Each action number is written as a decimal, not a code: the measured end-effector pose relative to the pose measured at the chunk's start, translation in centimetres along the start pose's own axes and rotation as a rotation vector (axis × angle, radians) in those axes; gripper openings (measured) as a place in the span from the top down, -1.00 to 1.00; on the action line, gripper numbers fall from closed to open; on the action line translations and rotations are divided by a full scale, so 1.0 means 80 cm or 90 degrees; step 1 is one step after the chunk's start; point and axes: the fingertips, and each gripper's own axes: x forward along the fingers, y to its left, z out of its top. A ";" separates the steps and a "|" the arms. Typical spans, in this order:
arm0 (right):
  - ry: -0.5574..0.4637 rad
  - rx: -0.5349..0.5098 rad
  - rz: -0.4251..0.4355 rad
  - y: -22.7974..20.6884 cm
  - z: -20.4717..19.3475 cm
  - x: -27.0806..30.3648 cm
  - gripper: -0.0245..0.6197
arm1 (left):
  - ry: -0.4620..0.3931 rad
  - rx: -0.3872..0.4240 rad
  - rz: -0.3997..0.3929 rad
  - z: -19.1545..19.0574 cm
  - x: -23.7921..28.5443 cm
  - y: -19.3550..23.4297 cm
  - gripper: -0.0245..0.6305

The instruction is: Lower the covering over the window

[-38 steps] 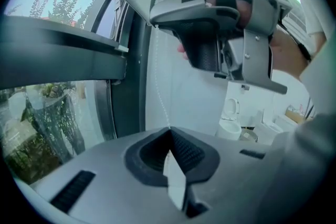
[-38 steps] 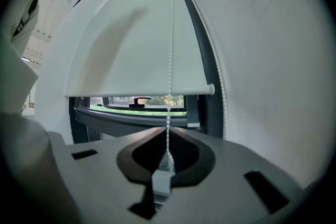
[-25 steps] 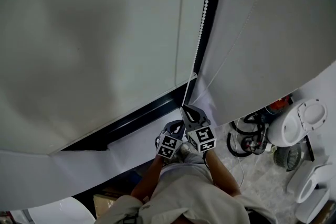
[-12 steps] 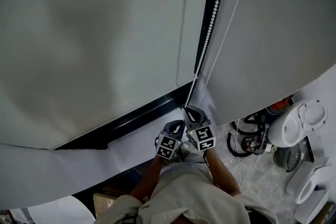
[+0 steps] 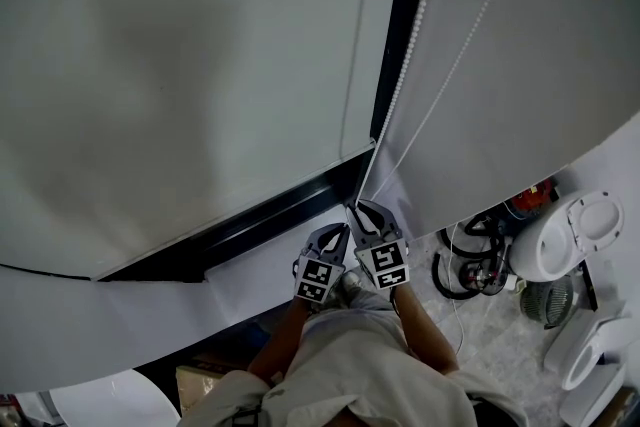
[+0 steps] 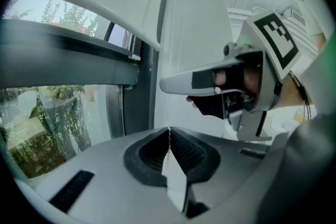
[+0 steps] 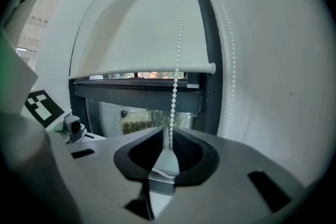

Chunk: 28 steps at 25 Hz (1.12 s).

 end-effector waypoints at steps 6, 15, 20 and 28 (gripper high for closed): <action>0.003 -0.006 -0.004 0.000 0.006 -0.010 0.67 | -0.027 -0.006 0.015 0.020 -0.014 0.008 0.85; -0.010 0.005 -0.014 -0.004 0.018 -0.033 0.66 | -0.086 -0.007 0.035 0.063 -0.039 0.021 0.66; -0.025 0.009 -0.020 -0.001 0.031 -0.051 0.66 | -0.124 0.004 0.046 0.095 -0.060 0.023 0.66; -0.041 0.006 -0.047 -0.005 0.043 -0.071 0.66 | -0.158 0.028 0.051 0.129 -0.080 0.021 0.66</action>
